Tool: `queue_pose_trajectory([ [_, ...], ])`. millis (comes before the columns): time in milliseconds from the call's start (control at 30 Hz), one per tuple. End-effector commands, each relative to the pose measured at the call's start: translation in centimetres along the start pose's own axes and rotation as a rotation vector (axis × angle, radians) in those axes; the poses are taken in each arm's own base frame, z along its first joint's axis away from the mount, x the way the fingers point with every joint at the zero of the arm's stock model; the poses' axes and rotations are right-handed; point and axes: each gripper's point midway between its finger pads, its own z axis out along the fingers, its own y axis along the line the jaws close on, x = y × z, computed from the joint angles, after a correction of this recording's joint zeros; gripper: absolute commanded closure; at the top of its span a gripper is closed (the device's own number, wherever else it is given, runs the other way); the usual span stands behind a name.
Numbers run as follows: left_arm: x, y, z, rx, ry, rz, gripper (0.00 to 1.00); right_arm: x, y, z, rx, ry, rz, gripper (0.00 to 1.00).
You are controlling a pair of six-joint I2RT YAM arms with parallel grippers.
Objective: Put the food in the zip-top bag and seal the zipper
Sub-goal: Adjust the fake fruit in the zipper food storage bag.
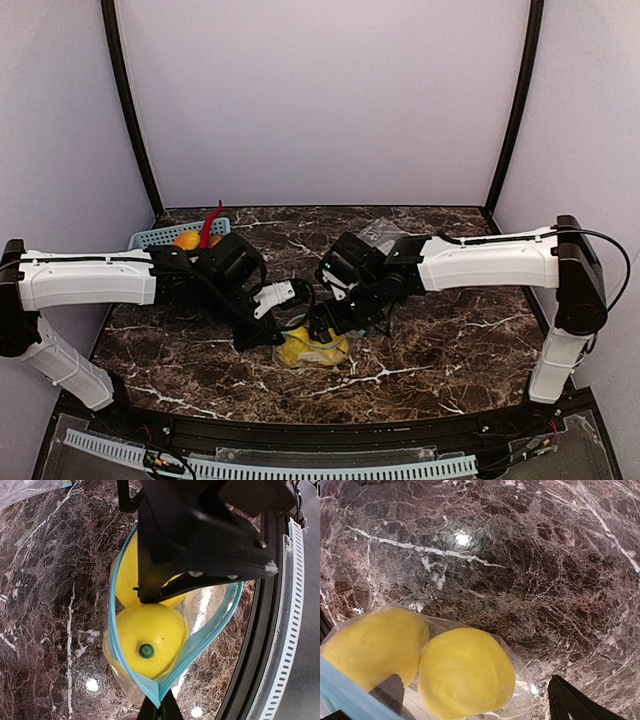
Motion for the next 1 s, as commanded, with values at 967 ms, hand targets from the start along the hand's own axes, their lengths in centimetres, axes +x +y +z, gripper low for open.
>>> queue_pose_trajectory([
  [967,-0.6,0.3,-0.4,-0.016,-0.023,0.019,0.99,-1.3,3.5,-4.9,-0.181,-0.068,-0.025,0.01],
])
